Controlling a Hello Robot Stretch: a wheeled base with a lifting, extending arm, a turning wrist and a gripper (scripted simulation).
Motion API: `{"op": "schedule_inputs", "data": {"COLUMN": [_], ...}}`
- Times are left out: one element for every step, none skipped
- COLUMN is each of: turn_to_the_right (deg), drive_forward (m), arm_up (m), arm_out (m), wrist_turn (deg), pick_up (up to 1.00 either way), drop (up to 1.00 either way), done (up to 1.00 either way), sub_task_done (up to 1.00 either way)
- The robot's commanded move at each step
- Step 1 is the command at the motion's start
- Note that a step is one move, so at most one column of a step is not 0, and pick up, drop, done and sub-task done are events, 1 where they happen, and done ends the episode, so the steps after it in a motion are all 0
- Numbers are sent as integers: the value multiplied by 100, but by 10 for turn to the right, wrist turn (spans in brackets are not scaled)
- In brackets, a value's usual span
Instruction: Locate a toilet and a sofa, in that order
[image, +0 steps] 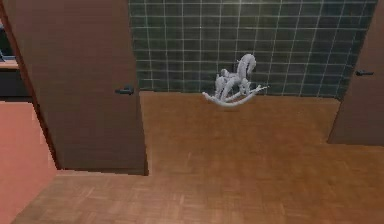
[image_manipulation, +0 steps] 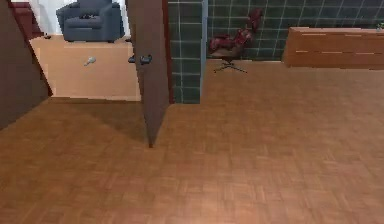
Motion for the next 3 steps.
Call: {"op": "schedule_inputs", "data": {"turn_to_the_right": [-330, 0, -360], "drive_forward": [0, 50, 0], "arm_up": [0, 0, 0], "arm_out": [0, 0, 0], "wrist_turn": [0, 0, 0], "pick_up": [0, 0, 0], "drop": [0, 0, 0], "done": [0, 0, 0], "sub_task_done": [0, 0, 0]}}
